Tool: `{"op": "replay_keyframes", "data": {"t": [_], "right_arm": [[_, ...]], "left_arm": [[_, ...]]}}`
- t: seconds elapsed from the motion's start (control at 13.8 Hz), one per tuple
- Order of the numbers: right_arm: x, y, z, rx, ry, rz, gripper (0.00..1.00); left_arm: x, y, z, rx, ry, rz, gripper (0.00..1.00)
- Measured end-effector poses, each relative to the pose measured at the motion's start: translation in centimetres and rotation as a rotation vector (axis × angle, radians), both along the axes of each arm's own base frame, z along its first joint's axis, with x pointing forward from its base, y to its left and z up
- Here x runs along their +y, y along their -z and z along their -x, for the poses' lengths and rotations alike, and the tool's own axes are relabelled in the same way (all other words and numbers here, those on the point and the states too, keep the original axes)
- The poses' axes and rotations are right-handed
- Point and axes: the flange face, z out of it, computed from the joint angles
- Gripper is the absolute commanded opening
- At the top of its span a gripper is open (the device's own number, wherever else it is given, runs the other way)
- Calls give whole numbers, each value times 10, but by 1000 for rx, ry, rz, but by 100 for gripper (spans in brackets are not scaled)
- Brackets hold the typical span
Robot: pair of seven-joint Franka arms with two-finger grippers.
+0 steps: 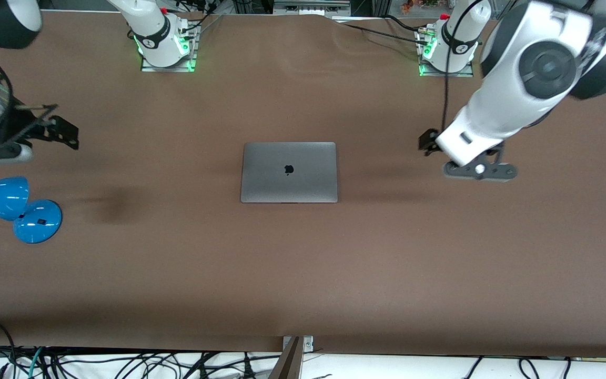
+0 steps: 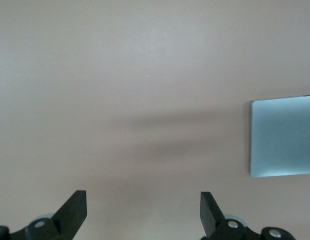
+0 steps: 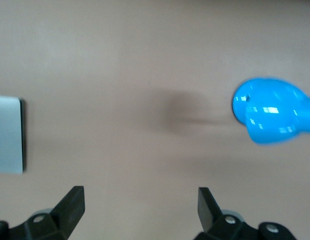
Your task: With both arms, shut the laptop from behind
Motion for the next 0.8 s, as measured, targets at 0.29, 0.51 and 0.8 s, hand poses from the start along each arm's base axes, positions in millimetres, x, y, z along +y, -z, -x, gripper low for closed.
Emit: {"op": "replay_keyframes", "data": {"t": [0.29, 0.51, 0.8], "right_arm": [[-17, -38, 28, -16, 32, 1, 100], [-24, -34, 31, -2, 52, 1, 100], [-27, -28, 32, 10, 73, -3, 100]], "left_arm": [[75, -30, 19, -30, 19, 13, 100], [124, -27, 22, -14, 44, 59, 100], [162, -27, 20, -17, 96, 25, 100]]}}
